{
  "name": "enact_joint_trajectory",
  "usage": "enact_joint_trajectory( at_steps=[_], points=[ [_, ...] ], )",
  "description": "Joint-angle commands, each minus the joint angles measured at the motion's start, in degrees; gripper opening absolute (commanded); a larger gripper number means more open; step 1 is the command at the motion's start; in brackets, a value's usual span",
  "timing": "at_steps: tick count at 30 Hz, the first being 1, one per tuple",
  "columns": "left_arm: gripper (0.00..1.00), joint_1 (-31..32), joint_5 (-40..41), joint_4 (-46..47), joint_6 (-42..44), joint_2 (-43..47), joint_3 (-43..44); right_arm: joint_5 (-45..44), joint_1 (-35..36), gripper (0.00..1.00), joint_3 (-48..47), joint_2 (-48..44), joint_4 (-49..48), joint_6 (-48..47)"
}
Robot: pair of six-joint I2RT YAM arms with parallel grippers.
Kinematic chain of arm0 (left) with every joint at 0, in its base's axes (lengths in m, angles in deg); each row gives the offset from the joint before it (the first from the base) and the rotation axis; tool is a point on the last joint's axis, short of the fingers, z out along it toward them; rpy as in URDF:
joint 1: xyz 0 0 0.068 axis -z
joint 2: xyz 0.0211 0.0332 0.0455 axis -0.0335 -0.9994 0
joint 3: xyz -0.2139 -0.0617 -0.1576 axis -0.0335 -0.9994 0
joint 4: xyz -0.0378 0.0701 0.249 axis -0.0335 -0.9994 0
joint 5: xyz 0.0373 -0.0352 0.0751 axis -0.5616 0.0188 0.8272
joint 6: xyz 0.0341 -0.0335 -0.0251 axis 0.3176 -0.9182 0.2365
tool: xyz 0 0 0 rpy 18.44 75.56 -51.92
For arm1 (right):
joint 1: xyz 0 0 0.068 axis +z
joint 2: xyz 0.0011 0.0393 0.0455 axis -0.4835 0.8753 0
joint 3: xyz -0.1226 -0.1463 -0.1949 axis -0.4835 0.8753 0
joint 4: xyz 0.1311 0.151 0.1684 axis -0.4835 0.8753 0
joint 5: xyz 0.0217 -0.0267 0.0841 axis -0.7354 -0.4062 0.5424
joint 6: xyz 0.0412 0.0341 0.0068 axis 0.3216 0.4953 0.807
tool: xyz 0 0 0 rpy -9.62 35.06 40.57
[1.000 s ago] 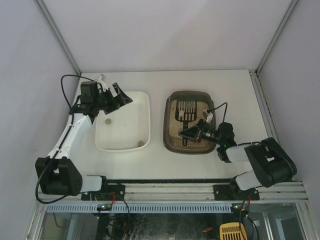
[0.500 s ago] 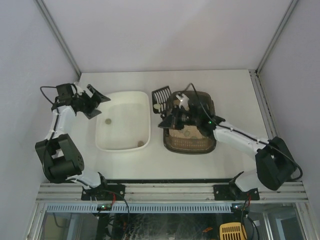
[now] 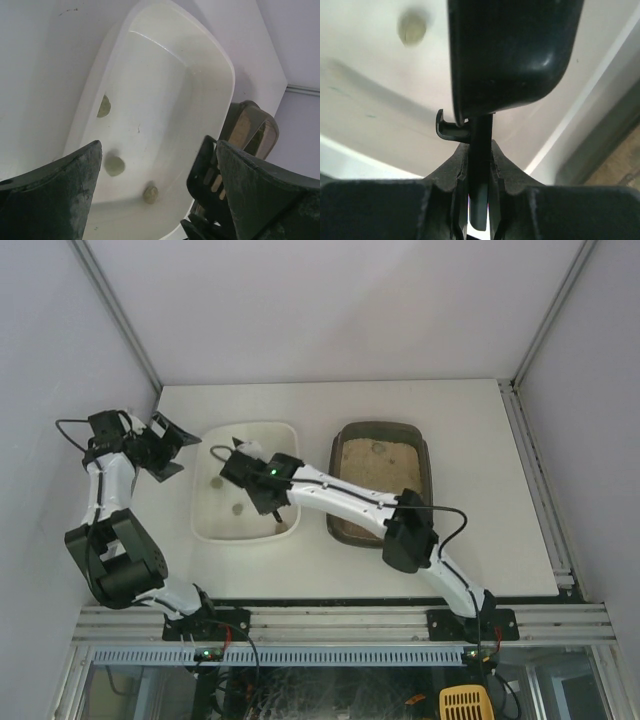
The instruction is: Clean the litter box
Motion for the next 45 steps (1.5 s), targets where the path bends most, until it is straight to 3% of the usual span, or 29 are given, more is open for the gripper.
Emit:
enact_joint_trajectory(
  at_steps=[1,6,9,15,18,22,29,38,45],
  points=[
    [1.00,-0.47,-0.61,0.61,2.03,2.77,1.43,-15.25,1.33,0.00,-6.28,2.24,14.54,-4.21],
    [1.00,-0.36,-1.40,2.75,2.21,4.20,-0.39,-15.30,0.44,0.00,-1.62,-2.73,10.71,-3.51],
    [1.00,1.66,-0.37,3.34,3.48,4.13,1.32,-10.98,-1.77,0.00,4.99,-9.59,7.37,-0.95],
    [1.00,15.48,-2.54,3.65,11.59,-1.07,12.88,10.08,-13.52,0.00,35.79,-33.77,-10.01,5.83],
    [1.00,22.28,-8.37,6.33,12.34,-7.88,21.30,17.39,-20.58,0.00,49.34,-42.83,-11.85,9.97],
    [1.00,30.65,-9.76,10.68,6.67,-19.23,32.82,26.96,-28.32,0.00,58.38,-49.82,-10.45,13.74],
    [1.00,41.46,-18.13,40.18,-18.25,-37.72,37.33,37.09,-36.41,0.00,59.81,-48.41,-7.61,18.10],
    [1.00,48.20,-17.08,55.84,-31.79,-48.00,40.34,35.62,-41.83,0.00,57.62,-41.38,-7.30,21.69],
    [1.00,48.75,-17.82,59.96,-35.07,-48.83,36.94,33.56,-43.18,0.00,53.30,-34.55,-7.68,20.39]
  ],
)
